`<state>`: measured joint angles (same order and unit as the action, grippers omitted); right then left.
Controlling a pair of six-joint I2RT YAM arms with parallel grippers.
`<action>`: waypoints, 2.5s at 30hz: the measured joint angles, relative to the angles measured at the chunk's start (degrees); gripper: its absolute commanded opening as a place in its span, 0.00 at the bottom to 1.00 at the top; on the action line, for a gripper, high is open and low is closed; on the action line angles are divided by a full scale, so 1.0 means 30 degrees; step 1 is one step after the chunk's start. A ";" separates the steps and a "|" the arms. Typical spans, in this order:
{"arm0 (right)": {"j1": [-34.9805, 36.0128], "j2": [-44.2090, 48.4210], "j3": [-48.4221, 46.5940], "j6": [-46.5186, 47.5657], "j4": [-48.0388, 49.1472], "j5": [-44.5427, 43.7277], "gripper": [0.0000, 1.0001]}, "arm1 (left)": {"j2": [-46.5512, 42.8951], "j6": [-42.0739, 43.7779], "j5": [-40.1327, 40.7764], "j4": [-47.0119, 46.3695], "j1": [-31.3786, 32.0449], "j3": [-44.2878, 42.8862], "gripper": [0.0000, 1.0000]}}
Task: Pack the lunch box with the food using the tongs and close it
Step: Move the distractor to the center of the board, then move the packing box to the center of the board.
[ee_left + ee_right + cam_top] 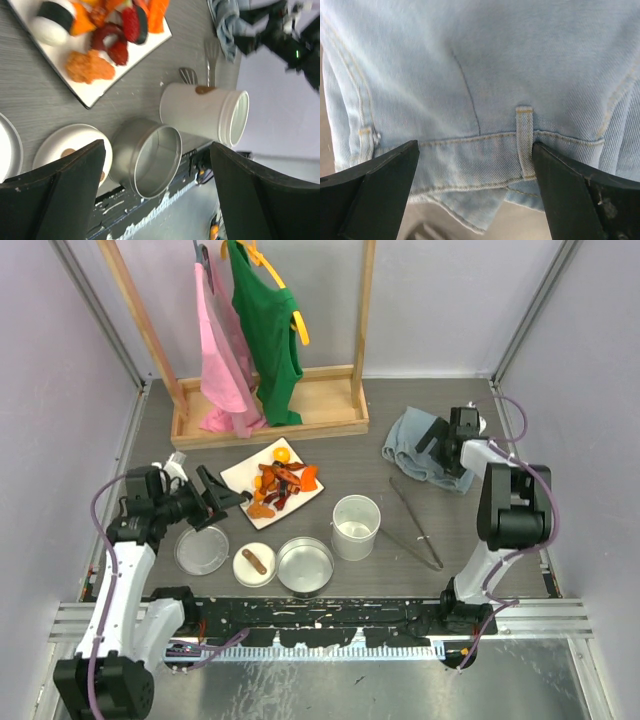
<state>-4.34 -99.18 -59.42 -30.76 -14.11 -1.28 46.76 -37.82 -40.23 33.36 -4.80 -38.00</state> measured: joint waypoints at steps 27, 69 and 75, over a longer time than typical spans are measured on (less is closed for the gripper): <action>-0.0627 1.1009 0.3417 0.1938 -0.3395 0.4772 1.00 | 0.6353 -0.3453 0.5486 -0.4153 1.7719 -0.3745 0.92; 0.1479 1.0171 0.7417 -0.1056 -0.9384 0.2506 0.85 | 1.4819 -0.5093 1.1504 -0.5799 1.9598 -0.8954 0.80; 0.2710 0.6156 0.6003 -0.0874 -0.8582 -0.0984 0.68 | 1.5373 -0.4670 1.1642 -0.5457 1.9598 -0.9595 0.78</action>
<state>3.79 -80.71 -41.41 -33.39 -39.86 -4.23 92.88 -51.83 -5.30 16.99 54.00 -66.78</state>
